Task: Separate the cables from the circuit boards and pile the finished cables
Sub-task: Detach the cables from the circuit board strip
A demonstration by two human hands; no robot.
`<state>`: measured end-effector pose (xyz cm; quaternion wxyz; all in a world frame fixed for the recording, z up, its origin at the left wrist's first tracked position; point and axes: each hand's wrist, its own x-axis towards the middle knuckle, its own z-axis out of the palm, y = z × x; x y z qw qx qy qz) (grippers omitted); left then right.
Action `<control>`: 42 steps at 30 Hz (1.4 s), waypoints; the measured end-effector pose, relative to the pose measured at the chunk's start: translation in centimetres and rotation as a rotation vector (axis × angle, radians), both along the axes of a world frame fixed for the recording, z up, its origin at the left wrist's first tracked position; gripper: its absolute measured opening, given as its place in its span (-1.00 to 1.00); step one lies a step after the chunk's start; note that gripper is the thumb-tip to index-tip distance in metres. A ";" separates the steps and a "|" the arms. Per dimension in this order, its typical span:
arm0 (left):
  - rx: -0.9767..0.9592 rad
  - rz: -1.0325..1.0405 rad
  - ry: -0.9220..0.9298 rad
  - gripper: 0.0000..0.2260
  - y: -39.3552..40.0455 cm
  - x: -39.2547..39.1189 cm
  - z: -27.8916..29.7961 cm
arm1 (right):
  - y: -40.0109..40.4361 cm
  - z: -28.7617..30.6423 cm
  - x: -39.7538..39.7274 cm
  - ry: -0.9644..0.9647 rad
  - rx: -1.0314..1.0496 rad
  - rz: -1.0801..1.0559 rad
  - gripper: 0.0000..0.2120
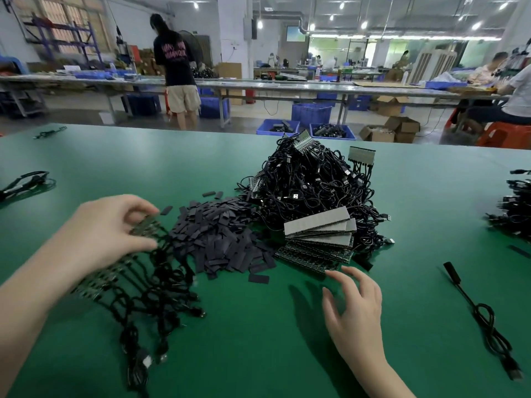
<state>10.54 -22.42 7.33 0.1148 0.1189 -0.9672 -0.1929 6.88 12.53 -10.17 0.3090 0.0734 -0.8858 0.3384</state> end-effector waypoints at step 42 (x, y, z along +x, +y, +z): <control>0.373 -0.826 -0.060 -0.95 15.8 -7.6 -1.8 | 1.8 9.7 -4.0 -0.487 -1.178 0.682 -0.89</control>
